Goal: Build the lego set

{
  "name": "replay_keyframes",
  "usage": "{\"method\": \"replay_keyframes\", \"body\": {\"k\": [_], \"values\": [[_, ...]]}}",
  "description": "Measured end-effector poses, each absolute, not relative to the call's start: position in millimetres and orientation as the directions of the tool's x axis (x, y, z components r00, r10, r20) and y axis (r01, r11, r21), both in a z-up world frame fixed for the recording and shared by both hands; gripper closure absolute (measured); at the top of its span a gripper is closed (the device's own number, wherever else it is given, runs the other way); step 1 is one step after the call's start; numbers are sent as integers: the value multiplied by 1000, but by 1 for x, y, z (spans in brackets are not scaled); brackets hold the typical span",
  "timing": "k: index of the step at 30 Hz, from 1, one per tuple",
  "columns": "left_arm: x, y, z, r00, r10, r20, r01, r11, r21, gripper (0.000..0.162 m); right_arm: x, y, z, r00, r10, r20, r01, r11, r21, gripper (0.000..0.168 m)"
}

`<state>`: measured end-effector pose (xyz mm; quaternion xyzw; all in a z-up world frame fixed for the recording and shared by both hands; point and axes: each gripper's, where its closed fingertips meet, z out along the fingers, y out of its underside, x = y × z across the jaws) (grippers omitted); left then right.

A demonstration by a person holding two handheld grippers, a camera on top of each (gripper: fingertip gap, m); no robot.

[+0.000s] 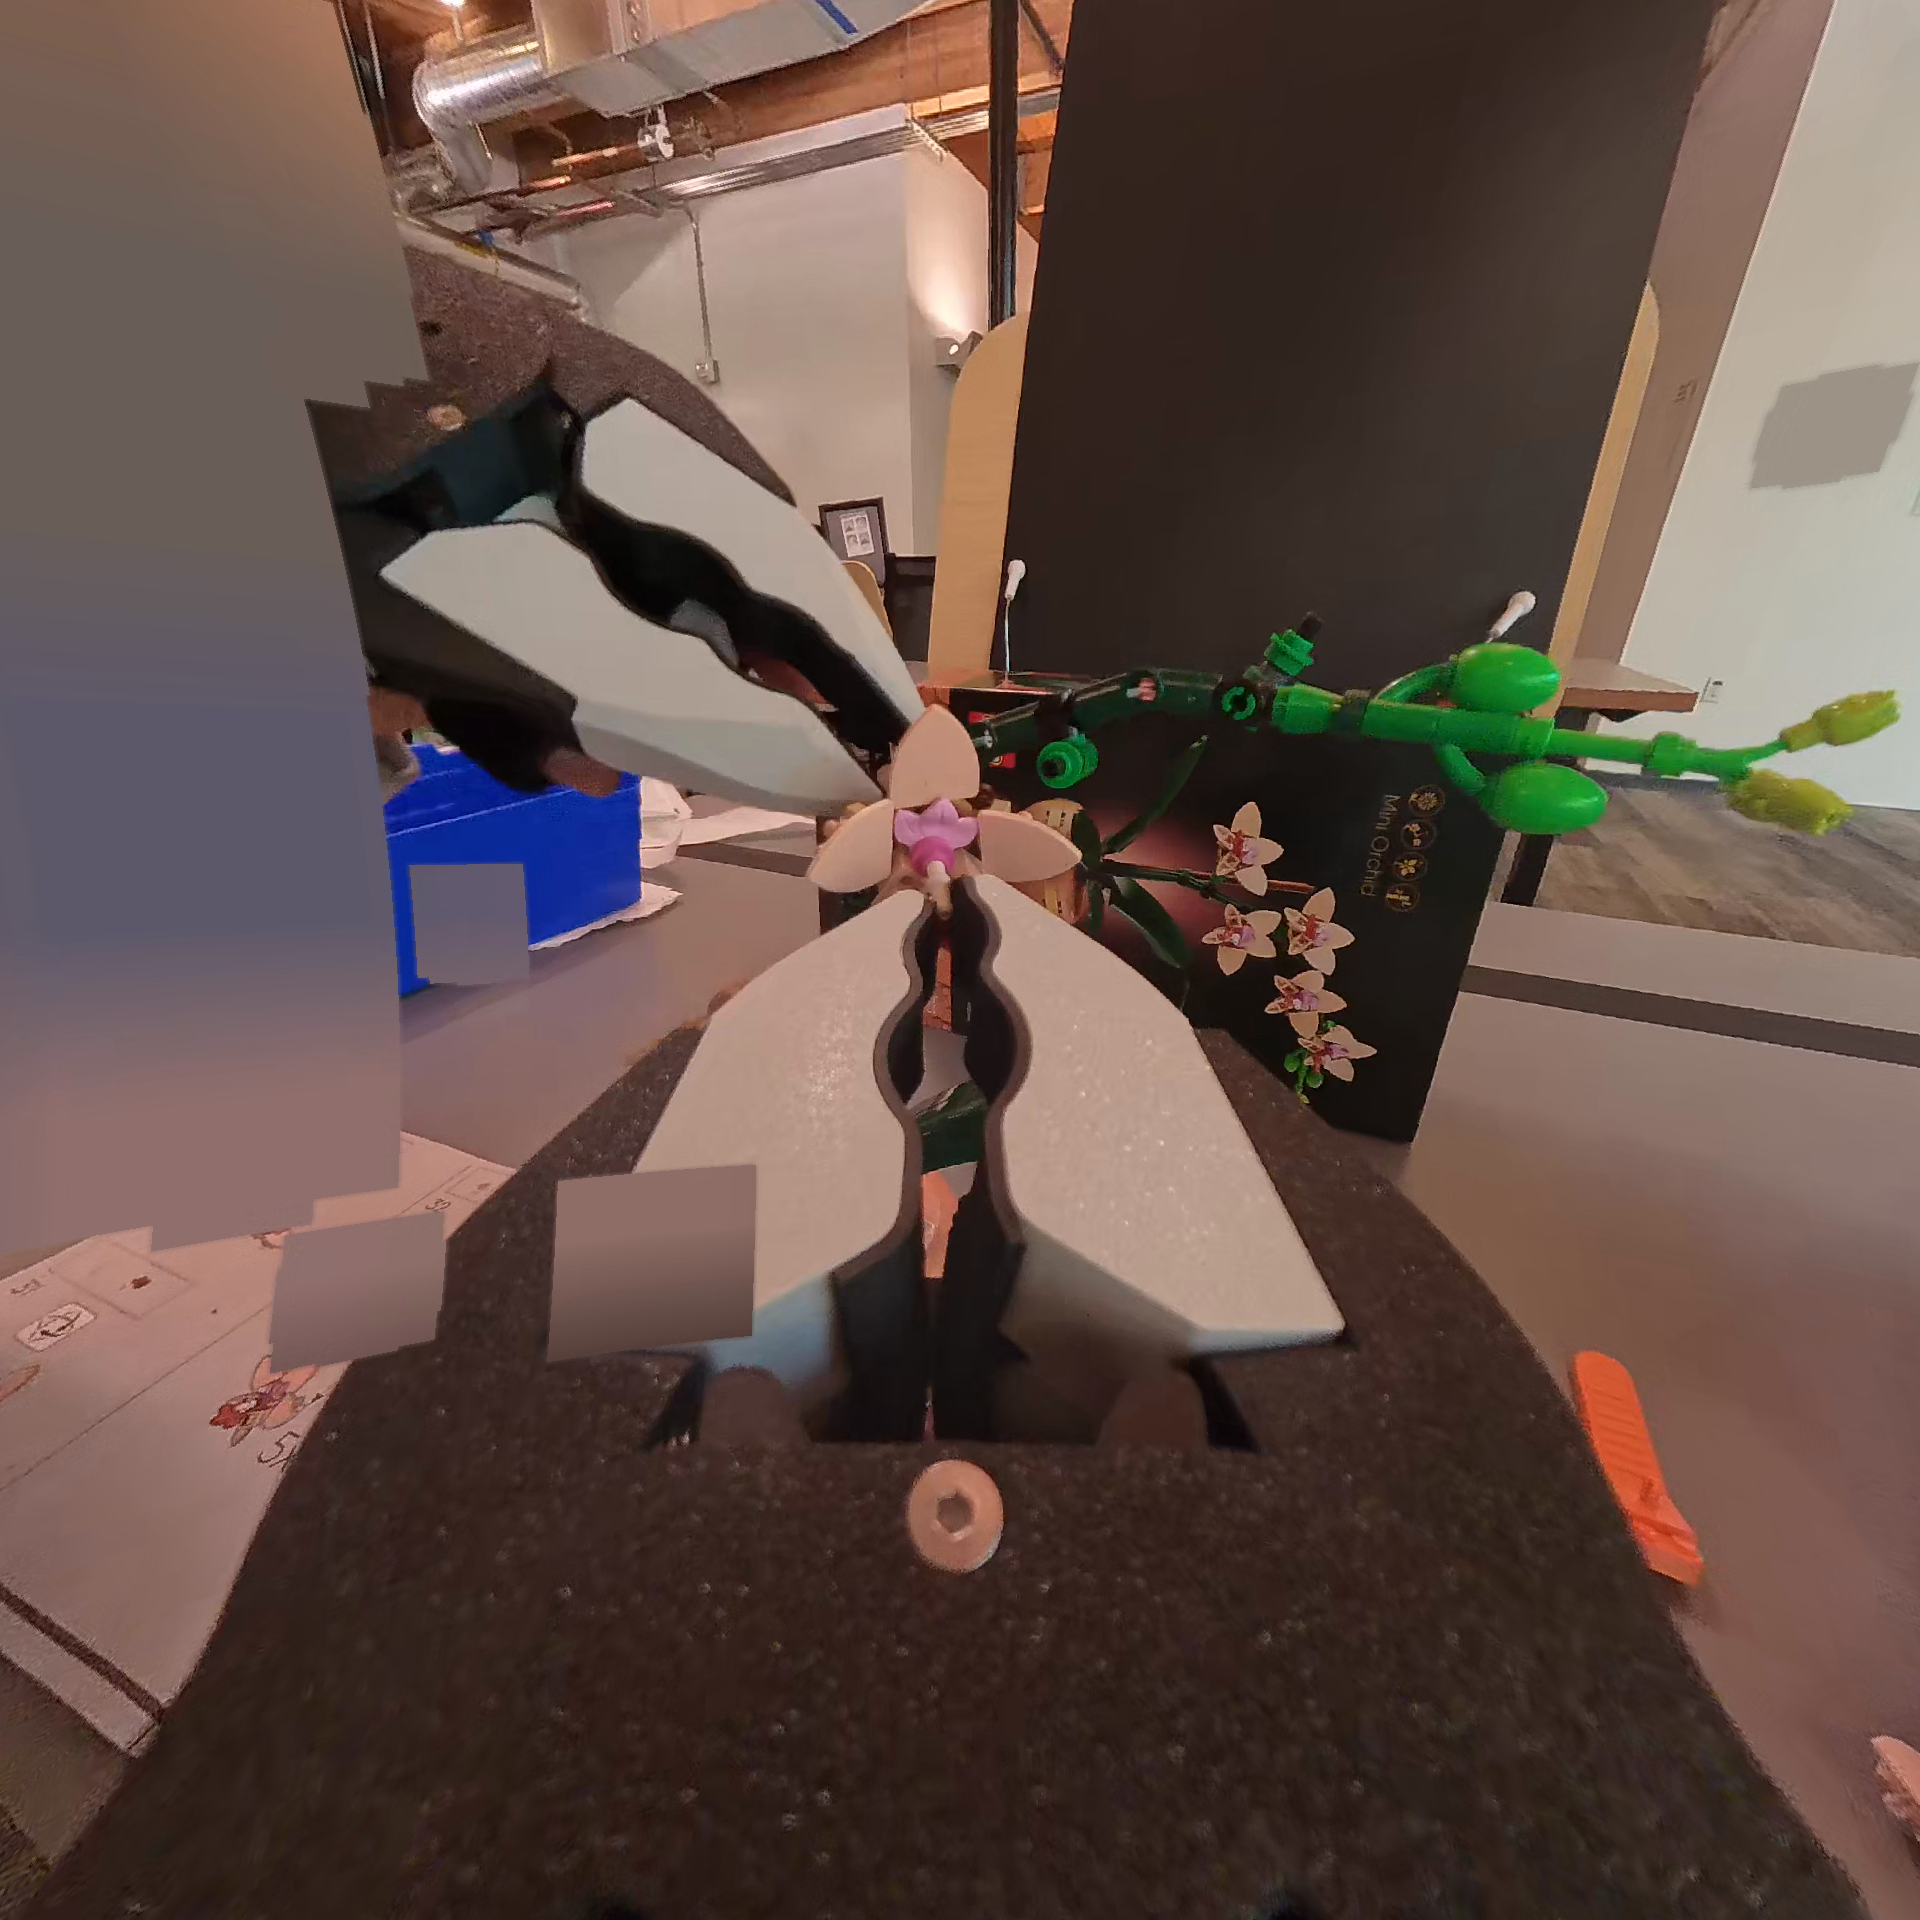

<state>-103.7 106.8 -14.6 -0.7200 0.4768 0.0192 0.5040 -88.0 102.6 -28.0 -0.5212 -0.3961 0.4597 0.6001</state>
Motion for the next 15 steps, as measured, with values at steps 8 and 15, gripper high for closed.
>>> {"method": "replay_keyframes", "body": {"k": [8,15], "values": [[-103,110,-23,465,-771,-436,-733,-59,-678,155,-89,105,-29,264,965,-1,-109,28,-994,167],[-101,108,-23,432,-734,-525,-771,2,-637,155,-86,107,-29,273,962,-25,-110,6,-994,167]]}}
